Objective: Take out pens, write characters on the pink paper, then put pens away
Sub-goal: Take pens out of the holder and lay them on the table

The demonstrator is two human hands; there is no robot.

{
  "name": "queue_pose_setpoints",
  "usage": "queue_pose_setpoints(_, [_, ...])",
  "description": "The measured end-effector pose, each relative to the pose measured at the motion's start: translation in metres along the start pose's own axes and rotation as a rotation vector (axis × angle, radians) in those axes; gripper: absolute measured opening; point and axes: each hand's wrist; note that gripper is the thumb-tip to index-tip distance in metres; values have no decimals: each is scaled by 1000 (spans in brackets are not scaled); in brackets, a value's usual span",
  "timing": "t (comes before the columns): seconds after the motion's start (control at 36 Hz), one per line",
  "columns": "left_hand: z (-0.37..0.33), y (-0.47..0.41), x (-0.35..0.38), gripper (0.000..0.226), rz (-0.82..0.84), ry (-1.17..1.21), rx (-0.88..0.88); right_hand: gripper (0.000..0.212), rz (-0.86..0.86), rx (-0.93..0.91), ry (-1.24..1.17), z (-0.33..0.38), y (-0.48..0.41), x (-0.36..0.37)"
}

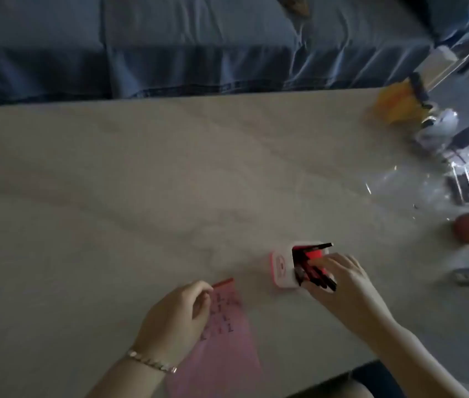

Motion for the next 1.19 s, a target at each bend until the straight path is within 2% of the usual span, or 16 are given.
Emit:
queue_pose_setpoints(0.17, [19, -33, 39, 14, -31, 154, 133, 25, -107, -82, -59, -9, -12, 34])
queue_pose_setpoints(0.31, [24, -48, 50, 19, -67, 211, 284, 26, -334, -168, -86, -18, -14, 51])
queue_pose_setpoints(0.36, [23, -53, 51, 9, -85, 214, 333, 32, -418, -222, -93, -20, -15, 54])
queue_pose_setpoints(0.44, [19, -57, 54, 18, -119, 242, 410, 31, -551, -234, -145, -20, -14, 56])
queue_pose_setpoints(0.58, [10, -55, 66, 13, -143, 212, 534, 26, -819, -195, -382, -15, -7, 56])
queue_pose_setpoints(0.67, [9, -41, 74, 16, -178, 197, 596, 22, -929, -265, -550, -3, 6, 53])
queue_pose_setpoints(0.72, [9, -28, 78, 27, -197, 204, 617, 16, -962, -336, -739, 9, 20, 51])
queue_pose_setpoints(0.78, [10, -14, 80, 41, -209, 201, 662, 15, -953, -367, -965, 24, 35, 54])
queue_pose_setpoints(0.86, [9, 7, 79, 41, -230, 140, 702, 17, -848, -322, -1210, 41, 55, 65])
queue_pose_setpoints(0.92, [13, 22, 78, 35, -253, 92, 733, 22, -721, -269, -1341, 48, 65, 73])
queue_pose_setpoints(0.97, [15, 40, 75, 19, -239, 89, 689, 20, -561, -227, -1466, 54, 74, 83])
queue_pose_setpoints(1.03, [18, 57, 73, 12, -223, 115, 614, 18, -389, -176, -1501, 60, 82, 94])
queue_pose_setpoints(1.11, [27, 75, 70, 17, -192, 159, 526, 12, -145, -170, -1413, 72, 90, 108])
queue_pose_setpoints(1.19, [40, 85, 69, 21, -231, 65, 495, 17, -20, -179, -1353, 85, 96, 119])
Point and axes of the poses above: each hand's wrist, its own y-axis away from the middle knuckle, its own x-axis out of the palm, z = x × y, and after that the axes turned 8 degrees about y, right-handed
